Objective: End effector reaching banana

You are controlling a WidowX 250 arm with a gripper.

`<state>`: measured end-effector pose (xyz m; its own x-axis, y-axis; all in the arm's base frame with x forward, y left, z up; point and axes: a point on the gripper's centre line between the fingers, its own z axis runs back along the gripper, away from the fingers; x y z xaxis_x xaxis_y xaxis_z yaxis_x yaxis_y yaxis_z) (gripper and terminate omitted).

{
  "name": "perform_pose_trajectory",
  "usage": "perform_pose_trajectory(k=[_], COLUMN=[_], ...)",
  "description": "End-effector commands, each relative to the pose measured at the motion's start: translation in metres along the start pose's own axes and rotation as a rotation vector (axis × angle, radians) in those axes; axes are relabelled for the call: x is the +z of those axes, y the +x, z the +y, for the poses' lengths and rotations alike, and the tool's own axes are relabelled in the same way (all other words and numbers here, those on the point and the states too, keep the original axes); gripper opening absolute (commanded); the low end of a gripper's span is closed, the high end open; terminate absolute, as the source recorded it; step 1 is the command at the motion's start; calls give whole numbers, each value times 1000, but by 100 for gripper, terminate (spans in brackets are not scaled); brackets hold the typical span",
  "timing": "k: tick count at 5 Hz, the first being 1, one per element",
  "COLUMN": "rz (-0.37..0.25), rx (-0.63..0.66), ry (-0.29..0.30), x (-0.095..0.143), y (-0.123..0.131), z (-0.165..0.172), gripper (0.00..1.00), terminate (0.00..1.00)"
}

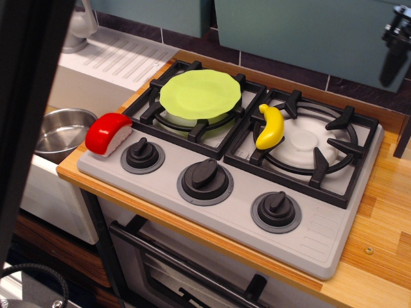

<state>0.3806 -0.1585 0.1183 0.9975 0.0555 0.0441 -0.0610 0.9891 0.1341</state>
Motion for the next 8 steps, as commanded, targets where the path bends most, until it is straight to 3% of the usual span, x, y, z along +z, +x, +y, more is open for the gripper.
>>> perform_pose_trajectory(k=[1, 4, 6, 8], rz=[-61, -9, -31, -62], rx=[-7, 25, 19, -11], ry=[-2, 72, 44, 11], x=[38, 43, 22, 0], y=[15, -4, -20, -19], z=[27, 47, 68, 85], gripper=[100, 100, 100, 100], terminate=[0, 0, 0, 0])
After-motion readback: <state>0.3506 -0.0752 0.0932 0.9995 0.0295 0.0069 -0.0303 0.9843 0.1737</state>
